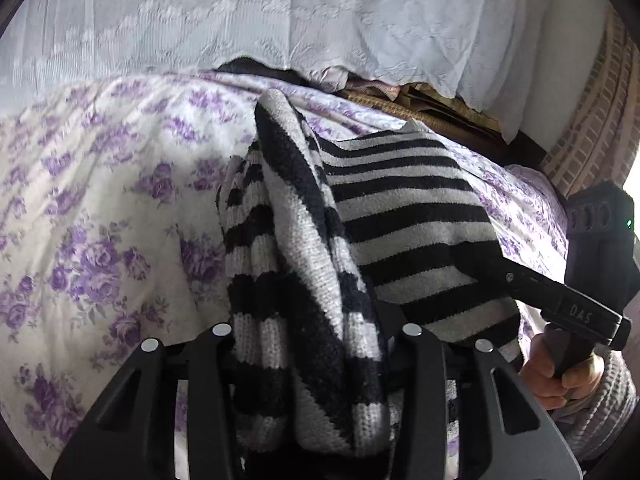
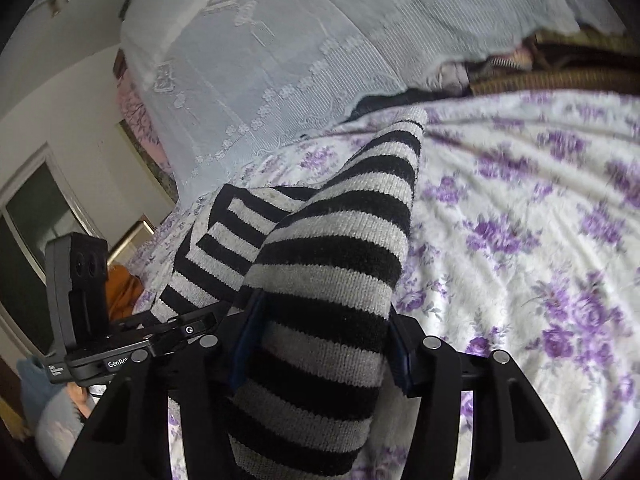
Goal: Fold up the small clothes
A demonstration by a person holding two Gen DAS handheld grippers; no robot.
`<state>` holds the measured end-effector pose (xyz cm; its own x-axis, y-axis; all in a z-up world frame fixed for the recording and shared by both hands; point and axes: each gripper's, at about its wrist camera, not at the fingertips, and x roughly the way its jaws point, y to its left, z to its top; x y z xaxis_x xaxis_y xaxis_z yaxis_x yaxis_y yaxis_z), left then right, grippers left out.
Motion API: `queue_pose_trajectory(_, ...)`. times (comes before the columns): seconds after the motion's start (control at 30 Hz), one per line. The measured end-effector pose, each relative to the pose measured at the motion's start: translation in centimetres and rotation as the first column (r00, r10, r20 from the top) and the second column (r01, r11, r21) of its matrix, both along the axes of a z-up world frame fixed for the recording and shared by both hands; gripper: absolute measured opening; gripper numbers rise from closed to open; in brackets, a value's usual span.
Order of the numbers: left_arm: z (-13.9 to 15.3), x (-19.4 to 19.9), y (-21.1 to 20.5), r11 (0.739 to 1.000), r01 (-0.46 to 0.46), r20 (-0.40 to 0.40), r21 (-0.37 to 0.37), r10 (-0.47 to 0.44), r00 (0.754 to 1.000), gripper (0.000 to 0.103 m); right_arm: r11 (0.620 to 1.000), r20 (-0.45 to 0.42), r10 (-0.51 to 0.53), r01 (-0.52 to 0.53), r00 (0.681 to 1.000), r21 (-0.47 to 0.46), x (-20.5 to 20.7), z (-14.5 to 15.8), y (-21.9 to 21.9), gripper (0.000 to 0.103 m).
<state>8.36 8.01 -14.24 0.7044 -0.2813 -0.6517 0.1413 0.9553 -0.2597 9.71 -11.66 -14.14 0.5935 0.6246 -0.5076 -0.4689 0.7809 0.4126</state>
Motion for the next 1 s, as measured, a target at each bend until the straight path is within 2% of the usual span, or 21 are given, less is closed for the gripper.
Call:
queue_pose_trajectory(0.17, 1.1, -1.8, -2.4, 0.998, 0.033, 0.070, 0.062, -0.038, 0.997, 0.039, 0.999, 0.089, -0.027, 0.030, 0.996, -0.042, -2.8, 1.3, -1.3, 0.055)
queue_pose_trajectory(0.37, 1.9, -4.1, -5.7, 0.990, 0.091, 0.119, 0.106, -0.103, 0.987, 0.039, 0.993, 0.155, -0.080, 0.092, 0.985, -0.070, -6.4, 2.0, -3.8, 0.055)
queue_pose_trajectory(0.7, 2.6, -6.9, -11.8, 0.972, 0.202, 0.147, 0.124, -0.219, 0.964, 0.039, 0.978, 0.179, -0.186, 0.199, 0.966, -0.055, -11.4, 3.0, -9.6, 0.055)
queue_pose_trajectory(1.0, 3.2, -7.6, -17.7, 0.948, 0.296, 0.154, 0.118, -0.312, 0.937, 0.039, 0.954, 0.192, -0.287, 0.298, 0.939, -0.033, -14.7, 3.5, -15.2, 0.055)
